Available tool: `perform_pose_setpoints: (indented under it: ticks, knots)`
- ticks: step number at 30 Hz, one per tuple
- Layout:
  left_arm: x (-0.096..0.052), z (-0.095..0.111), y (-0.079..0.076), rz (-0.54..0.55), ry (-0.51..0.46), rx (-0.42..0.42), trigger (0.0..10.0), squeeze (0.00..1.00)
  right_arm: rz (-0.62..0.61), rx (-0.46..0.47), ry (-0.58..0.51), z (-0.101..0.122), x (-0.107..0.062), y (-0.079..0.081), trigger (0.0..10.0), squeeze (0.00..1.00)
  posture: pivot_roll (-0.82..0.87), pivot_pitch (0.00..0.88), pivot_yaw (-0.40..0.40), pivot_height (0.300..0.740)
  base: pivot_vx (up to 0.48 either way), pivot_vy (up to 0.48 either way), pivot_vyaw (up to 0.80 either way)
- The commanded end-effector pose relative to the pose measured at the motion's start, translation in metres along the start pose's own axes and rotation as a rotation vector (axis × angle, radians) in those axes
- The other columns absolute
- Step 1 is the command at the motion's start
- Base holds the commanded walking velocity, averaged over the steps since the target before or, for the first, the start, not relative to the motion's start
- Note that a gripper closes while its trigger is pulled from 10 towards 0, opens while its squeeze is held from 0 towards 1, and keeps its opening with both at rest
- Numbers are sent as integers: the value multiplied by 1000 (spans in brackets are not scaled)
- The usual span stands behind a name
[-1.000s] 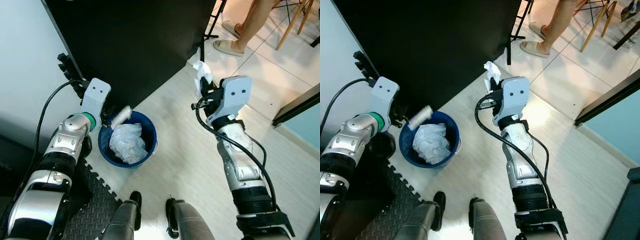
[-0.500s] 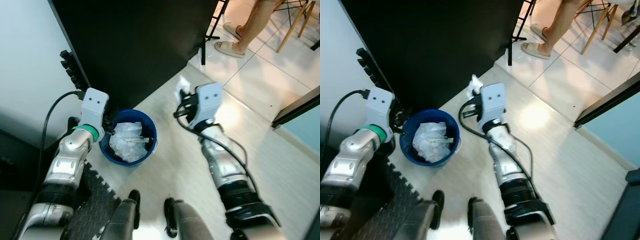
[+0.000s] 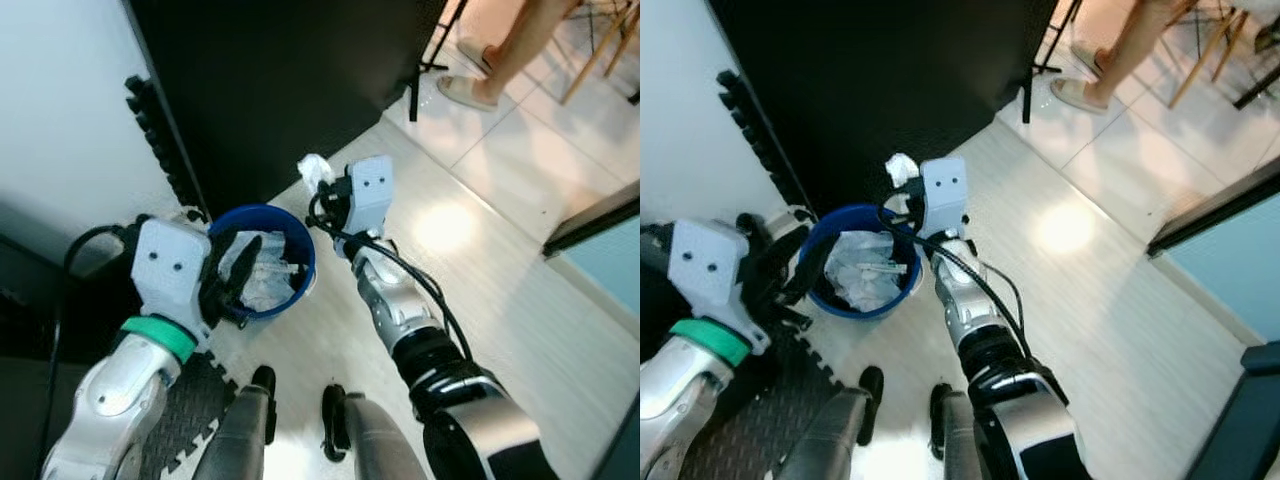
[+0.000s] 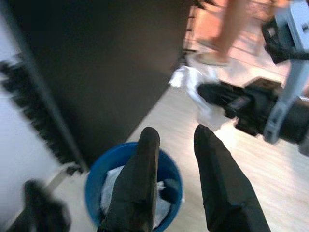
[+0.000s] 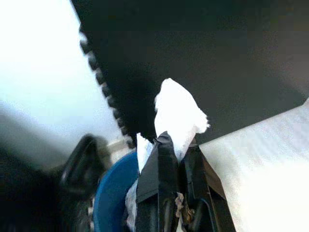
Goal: Clean up the room
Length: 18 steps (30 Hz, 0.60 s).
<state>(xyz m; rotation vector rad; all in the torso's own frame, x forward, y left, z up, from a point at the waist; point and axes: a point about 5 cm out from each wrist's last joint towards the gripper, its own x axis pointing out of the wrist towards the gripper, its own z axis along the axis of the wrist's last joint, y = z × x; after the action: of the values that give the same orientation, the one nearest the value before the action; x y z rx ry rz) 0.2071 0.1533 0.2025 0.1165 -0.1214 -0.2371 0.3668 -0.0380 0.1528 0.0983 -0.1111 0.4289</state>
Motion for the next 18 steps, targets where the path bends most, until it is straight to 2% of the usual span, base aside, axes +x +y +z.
perform_pose_setpoints:
  ticks: [1, 3, 7, 8, 11, 15, 16, 18]
  knots:
    - [-7, 0, -1, 18, 30, -7, 10000, 0, 43, 64, 5, -4, 4, 24, 10000, 0, 207, 407, -77, 737, 0, 0, 0]
    - [-15, 5, -4, 43, 42, -12, 10000, 0, 62, 67, 8, -3, 7, 29, 10000, 0, 231, 429, -97, 737, 0, 0, 0]
    - [-17, 6, -5, 49, 50, -16, 10000, 0, 66, 63, 6, -3, 8, 30, 10000, 0, 231, 429, -97, 737, 0, 0, 0]
    - [-18, 7, -6, 53, 54, -20, 10000, 0, 82, 89, -5, 1, 11, 33, 10000, 1000, 232, 438, -103, 737, 0, 0, 0]
    - [-17, 7, -10, 62, 66, -25, 10000, 0, 109, 170, -67, 18, 19, 36, 10000, 1000, 217, 428, -103, 737, 0, 0, 0]
    - [-13, 7, -12, 58, 65, -25, 10000, 0, 130, 236, -97, 26, 23, 35, 10000, 1000, 205, 414, -98, 737, 0, 0, 0]
    - [-11, 7, -12, 55, 67, -25, 10000, 0, 142, 246, -107, 29, 23, 34, 10000, 196, 197, 398, -93, 737, 0, 0, 0]
    - [-9, 8, -12, 51, 66, -25, 10000, 0, 149, 246, -113, 30, 24, 33, 10000, 196, 197, 398, -93, 737, 0, 0, 0]
